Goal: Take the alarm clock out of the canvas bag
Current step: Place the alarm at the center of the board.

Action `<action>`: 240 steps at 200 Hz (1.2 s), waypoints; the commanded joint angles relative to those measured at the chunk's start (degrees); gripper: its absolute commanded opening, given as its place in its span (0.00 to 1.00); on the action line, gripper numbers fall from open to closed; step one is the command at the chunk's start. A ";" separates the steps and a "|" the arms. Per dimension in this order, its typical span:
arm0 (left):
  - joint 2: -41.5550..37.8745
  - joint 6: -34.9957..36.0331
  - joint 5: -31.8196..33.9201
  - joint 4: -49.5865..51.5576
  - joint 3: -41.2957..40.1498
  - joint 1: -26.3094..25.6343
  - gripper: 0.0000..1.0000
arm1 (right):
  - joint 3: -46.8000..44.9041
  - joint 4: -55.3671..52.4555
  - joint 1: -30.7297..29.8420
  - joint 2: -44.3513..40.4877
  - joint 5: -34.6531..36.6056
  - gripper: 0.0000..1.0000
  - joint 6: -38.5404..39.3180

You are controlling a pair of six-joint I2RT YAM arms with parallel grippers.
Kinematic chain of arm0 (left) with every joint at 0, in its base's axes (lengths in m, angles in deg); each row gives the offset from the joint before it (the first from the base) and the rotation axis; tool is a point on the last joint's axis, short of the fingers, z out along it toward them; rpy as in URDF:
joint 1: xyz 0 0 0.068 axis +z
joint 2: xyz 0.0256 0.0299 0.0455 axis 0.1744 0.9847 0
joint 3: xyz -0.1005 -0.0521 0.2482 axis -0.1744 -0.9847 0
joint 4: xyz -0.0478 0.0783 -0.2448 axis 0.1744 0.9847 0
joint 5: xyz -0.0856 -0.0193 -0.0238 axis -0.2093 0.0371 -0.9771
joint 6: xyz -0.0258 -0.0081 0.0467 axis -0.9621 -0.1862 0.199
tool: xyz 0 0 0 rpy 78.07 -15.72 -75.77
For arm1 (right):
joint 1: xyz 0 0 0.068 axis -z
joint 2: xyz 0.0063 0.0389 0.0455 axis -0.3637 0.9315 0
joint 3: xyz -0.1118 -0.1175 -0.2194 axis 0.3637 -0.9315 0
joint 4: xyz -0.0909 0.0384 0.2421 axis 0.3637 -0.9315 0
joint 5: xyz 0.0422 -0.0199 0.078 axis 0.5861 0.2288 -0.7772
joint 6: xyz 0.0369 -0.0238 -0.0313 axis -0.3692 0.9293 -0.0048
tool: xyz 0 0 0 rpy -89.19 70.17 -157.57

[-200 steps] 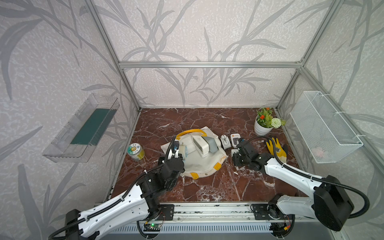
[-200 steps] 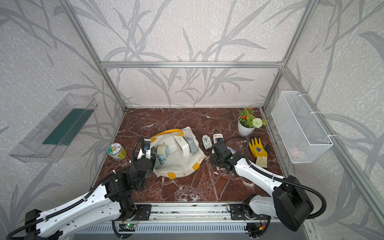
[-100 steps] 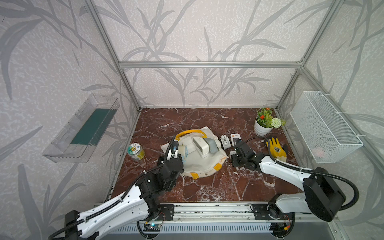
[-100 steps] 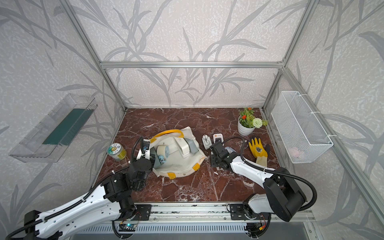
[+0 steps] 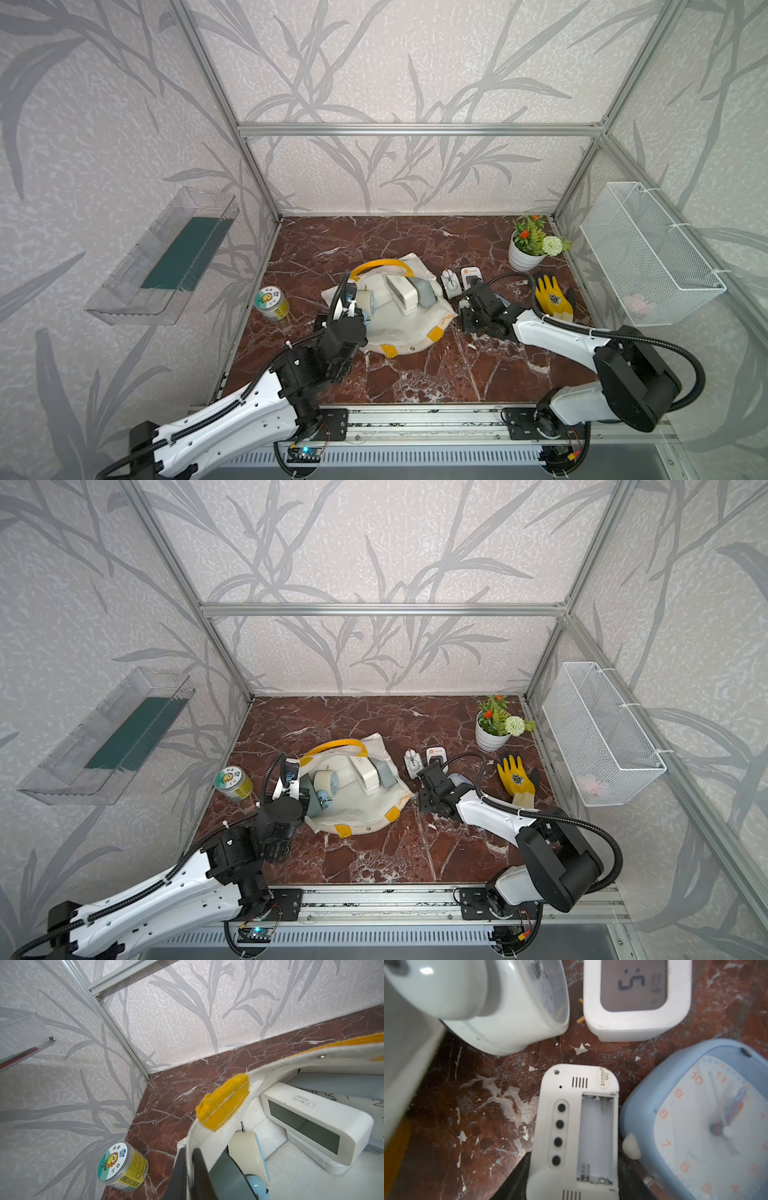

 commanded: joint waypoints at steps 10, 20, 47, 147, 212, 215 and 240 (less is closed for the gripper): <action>-0.96 -0.12 2.82 0.14 0.58 -0.06 0.00 | -1.38 -0.94 0.19 0.75 0.25 0.50 -0.80; -0.97 -0.12 2.84 0.14 0.58 -0.06 0.00 | -1.49 -0.81 0.19 0.73 0.07 0.55 -0.87; -0.84 -0.21 2.75 0.14 0.58 -0.06 0.00 | -1.78 -0.67 0.20 0.77 -0.02 0.59 -1.15; -0.81 -0.83 2.64 0.66 0.50 -0.01 0.00 | -1.14 -1.41 0.15 -0.04 -0.37 0.68 -1.07; -0.81 -1.15 2.80 0.84 0.50 -0.06 0.00 | -0.82 -2.37 0.16 -2.67 0.14 0.72 -1.07; -0.77 -1.17 2.69 0.84 0.43 0.01 0.00 | -0.79 -2.46 0.18 -2.85 0.14 0.72 -1.07; -0.81 -1.24 2.66 0.84 0.50 -0.06 0.00 | -0.85 -2.74 0.16 -4.22 0.38 0.73 -1.23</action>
